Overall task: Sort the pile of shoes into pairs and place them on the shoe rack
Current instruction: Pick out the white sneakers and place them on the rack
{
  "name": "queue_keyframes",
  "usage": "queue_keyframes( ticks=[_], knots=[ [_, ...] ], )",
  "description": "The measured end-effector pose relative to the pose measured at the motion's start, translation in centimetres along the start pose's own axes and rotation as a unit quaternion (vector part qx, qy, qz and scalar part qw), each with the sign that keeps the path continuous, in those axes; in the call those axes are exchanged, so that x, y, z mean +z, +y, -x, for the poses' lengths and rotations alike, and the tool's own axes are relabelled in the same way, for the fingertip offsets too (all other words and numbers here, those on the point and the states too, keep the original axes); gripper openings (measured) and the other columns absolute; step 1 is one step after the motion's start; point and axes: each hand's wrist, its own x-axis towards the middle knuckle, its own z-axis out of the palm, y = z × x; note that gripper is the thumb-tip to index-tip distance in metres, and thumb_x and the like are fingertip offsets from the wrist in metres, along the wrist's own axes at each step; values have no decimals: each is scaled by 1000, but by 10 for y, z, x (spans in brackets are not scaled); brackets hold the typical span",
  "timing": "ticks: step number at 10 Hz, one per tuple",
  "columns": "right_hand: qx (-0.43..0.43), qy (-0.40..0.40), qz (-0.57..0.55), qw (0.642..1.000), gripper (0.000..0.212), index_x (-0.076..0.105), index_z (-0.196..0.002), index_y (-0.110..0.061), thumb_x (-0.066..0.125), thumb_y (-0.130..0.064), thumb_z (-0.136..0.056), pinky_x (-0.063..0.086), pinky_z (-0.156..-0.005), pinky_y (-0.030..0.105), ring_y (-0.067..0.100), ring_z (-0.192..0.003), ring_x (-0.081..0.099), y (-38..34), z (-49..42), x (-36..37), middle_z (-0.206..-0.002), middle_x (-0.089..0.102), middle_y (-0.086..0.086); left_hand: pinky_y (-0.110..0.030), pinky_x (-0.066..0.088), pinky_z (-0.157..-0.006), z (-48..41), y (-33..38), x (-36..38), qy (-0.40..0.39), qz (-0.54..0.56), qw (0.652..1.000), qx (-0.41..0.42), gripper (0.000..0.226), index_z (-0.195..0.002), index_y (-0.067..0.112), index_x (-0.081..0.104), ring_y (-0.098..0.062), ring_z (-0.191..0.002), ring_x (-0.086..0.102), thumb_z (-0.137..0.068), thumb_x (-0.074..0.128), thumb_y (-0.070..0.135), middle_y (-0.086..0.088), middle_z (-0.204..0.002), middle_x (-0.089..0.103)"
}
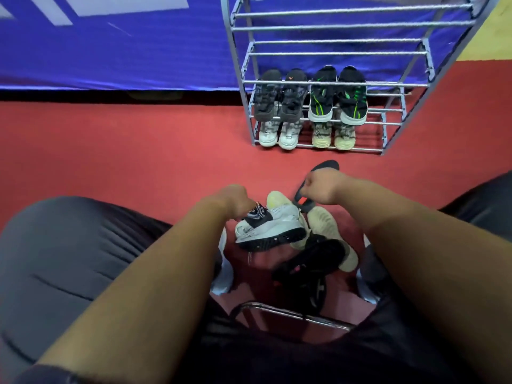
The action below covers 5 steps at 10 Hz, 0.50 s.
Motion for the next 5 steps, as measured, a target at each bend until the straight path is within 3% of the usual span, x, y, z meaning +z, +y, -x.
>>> queue_keyframes(
  ticks=[1, 2, 3, 4, 5],
  knots=[
    [-16, -17, 15, 1000, 41, 78, -99, -6, 54, -39, -95, 59, -85, 40, 33, -95, 71, -13, -23, 13, -95, 77, 14, -35, 59, -64, -8, -15, 14, -30, -23, 999, -13, 29, -88, 5, 75, -25, -58, 67, -95, 54, 24, -13, -84, 79],
    [-19, -59, 32, 998, 39, 73, -96, -5, 55, -40, -97, 58, -89, 42, 35, -97, 68, -16, -45, 32, -98, 72, 15, -39, 63, -80, -31, -24, 28, -73, -39, 996, -43, 26, -95, 6, 74, -27, -77, 74, -100, 57, 24, -9, -91, 79],
    [-3, -83, 14, 996, 35, 65, -77, -8, 57, -38, -95, 57, -73, 39, 30, -72, 66, -18, -77, 44, -84, 71, 14, -38, 64, -75, -62, -21, 27, -100, -55, 992, -59, 24, -92, 7, 73, -23, -72, 74, -98, 56, 24, -7, -85, 79],
    [1, -83, 12, 996, 31, 70, -85, -2, 53, -25, -97, 47, -67, 36, 30, -73, 60, -23, -109, 43, -93, 71, 23, -33, 60, -72, -98, -9, 35, -106, -28, 994, -26, 22, -100, 10, 72, -21, -79, 73, -100, 51, 19, -8, -110, 77],
    [25, -75, -10, 997, 32, 73, -119, -5, 55, -21, -98, 48, -77, 35, 31, -95, 64, -15, -139, 57, -117, 72, 18, -42, 59, -93, -123, -6, 53, -112, -36, 993, -9, 30, -121, 15, 71, -30, -110, 70, -98, 54, 24, -7, -124, 72]
  ],
)
